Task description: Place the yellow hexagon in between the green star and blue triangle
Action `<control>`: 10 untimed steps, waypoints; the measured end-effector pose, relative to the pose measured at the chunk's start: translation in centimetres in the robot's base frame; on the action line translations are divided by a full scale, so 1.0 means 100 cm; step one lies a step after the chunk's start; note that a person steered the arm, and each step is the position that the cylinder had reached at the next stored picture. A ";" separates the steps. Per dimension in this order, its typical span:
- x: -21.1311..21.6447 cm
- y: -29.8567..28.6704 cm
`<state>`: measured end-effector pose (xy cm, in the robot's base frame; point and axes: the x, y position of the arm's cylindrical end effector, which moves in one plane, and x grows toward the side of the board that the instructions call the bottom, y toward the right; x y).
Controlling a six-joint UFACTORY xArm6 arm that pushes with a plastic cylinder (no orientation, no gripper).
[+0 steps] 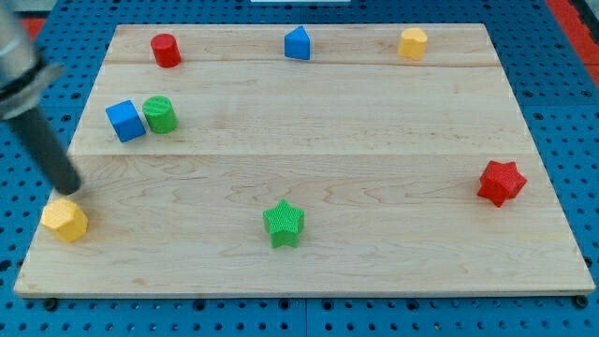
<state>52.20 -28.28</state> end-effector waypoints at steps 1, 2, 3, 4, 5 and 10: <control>0.064 -0.017; 0.074 0.016; 0.094 0.032; 0.068 0.058; 0.026 0.094; -0.088 0.215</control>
<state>43.37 -6.74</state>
